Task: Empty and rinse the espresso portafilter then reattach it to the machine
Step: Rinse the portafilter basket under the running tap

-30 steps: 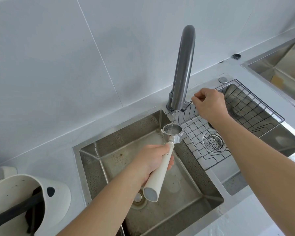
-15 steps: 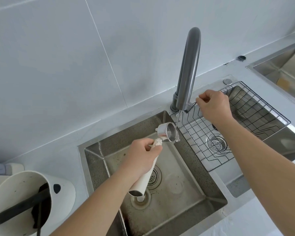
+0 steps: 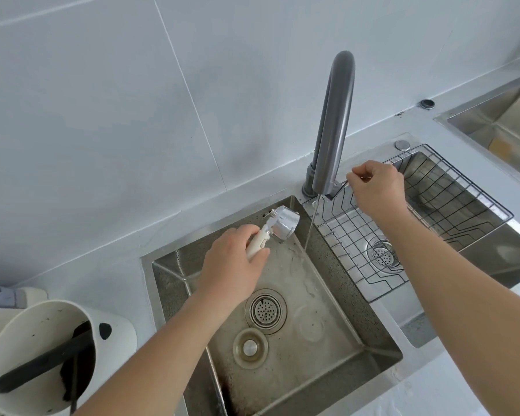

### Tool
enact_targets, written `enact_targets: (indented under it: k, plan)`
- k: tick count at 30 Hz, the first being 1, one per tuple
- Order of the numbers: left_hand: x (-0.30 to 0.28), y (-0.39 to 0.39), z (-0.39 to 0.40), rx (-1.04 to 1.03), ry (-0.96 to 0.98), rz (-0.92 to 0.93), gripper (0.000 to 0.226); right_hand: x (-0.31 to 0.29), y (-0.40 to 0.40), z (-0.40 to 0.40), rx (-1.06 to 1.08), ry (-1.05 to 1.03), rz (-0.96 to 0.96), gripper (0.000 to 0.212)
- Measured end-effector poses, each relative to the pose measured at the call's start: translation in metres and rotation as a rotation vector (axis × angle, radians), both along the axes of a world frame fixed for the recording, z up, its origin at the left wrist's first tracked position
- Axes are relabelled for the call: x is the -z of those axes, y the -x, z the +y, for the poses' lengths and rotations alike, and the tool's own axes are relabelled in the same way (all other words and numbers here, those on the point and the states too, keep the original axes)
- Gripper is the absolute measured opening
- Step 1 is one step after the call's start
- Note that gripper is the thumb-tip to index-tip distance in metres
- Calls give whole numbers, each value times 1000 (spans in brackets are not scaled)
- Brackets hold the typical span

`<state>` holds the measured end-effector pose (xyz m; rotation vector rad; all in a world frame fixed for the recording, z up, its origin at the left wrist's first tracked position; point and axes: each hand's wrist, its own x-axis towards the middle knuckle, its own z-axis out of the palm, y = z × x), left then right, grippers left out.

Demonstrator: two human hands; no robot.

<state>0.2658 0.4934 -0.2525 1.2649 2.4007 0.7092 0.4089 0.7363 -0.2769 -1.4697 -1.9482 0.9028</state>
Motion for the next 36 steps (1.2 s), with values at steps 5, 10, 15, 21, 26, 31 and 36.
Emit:
enact_targets:
  k: [5, 10, 15, 21, 26, 31, 36]
  plan:
    - [5, 5, -7, 2, -17, 59, 29, 2, -1, 1, 23, 66, 49, 17]
    - [13, 6, -15, -116, -31, -144, 17, 3, -1, 0, 80, 154, 127, 11]
    - [11, -3, -22, -348, -97, -711, 12, 1, 0, 0, 122, 200, 184, 11]
    - [4, -14, -32, -444, -171, -1081, 13, 0, 2, 1, 127, 211, 183, 11]
    - [3, -17, -37, -405, -166, -1065, 13, -5, 14, 2, 79, 152, 124, 17]
    - [-2, -19, -43, -351, -167, -983, 23, -5, 16, 1, 45, 105, 81, 19]
    - [-5, -23, -53, -349, -178, -983, 21, -6, 15, -1, 44, 99, 65, 21]
